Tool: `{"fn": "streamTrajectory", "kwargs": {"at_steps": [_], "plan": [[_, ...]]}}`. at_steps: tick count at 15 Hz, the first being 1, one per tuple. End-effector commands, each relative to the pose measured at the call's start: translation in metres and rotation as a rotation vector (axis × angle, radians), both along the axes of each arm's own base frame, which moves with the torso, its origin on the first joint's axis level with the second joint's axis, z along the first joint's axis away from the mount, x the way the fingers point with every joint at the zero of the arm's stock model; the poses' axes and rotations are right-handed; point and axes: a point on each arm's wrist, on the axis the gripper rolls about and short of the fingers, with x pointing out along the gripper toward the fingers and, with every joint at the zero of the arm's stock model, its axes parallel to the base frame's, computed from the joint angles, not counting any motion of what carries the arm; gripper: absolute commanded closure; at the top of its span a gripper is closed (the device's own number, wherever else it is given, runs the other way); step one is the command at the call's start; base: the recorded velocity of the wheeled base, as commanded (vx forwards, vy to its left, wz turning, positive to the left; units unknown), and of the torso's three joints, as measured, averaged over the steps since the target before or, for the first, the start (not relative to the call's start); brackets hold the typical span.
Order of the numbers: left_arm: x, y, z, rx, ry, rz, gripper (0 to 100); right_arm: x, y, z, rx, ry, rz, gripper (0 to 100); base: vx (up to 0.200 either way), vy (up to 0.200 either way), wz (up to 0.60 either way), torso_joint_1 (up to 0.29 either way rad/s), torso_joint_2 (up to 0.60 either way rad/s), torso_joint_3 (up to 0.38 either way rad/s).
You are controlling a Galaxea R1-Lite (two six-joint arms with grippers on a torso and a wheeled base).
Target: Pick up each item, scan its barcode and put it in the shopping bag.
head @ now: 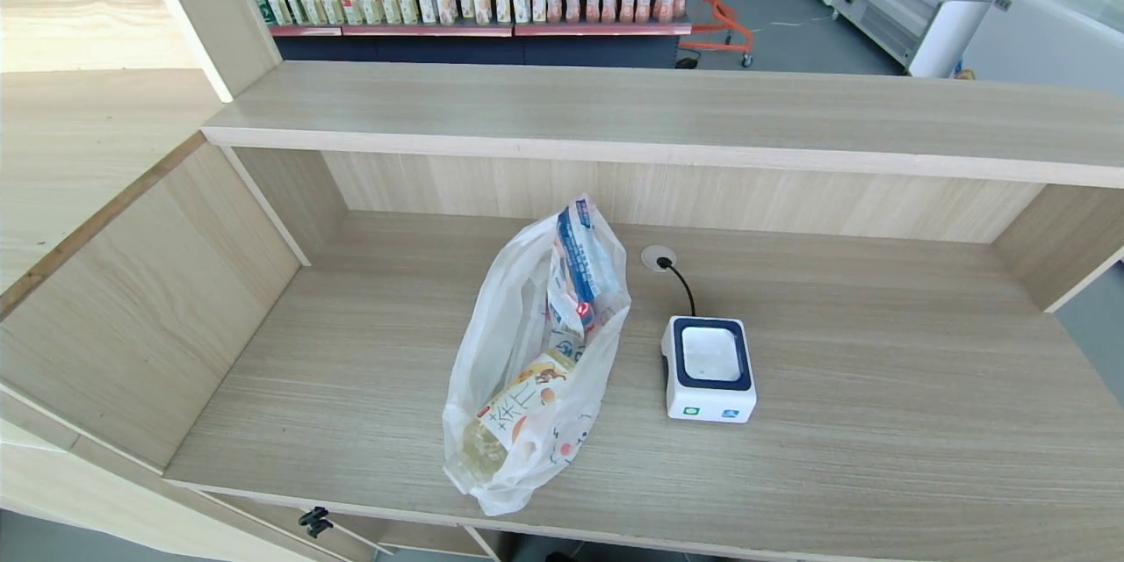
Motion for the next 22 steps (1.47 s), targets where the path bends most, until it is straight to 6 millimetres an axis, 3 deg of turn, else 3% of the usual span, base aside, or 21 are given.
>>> {"fn": "streamTrajectory", "kwargs": {"at_steps": [1, 7, 8, 17, 22], "plan": [[0.0000, 0.0000, 0.0000, 0.000, 0.000, 0.000, 0, -0.0056, -0.0019, -0.0057, -0.001, -0.055, -0.079, 0, 0.000, 0.000, 0.00, 0.000, 0.00, 0.000], [0.0000, 0.0000, 0.0000, 0.000, 0.000, 0.000, 0, -0.0055, -0.0031, -0.0106, 0.051, -0.006, -0.132, 0, 0.000, 0.000, 0.00, 0.000, 0.00, 0.000], [0.0000, 0.0000, 0.0000, 0.000, 0.000, 0.000, 0, -0.0055, -0.0031, -0.0108, 0.048, -0.004, -0.132, 100, 0.000, 0.000, 0.00, 0.000, 0.00, 0.000], [0.0005, 0.0000, 0.0001, 0.001, 0.008, -0.001, 0, -0.0055, -0.0032, -0.0108, 0.076, -0.004, -0.136, 100, 0.000, 0.000, 0.00, 0.000, 0.00, 0.000], [0.0001, 0.0000, 0.0000, 0.000, 0.001, 0.000, 0, -0.0055, -0.0033, -0.0108, 0.093, -0.003, -0.139, 100, 0.000, -0.160, 0.00, 0.001, 0.00, 0.002]]}}
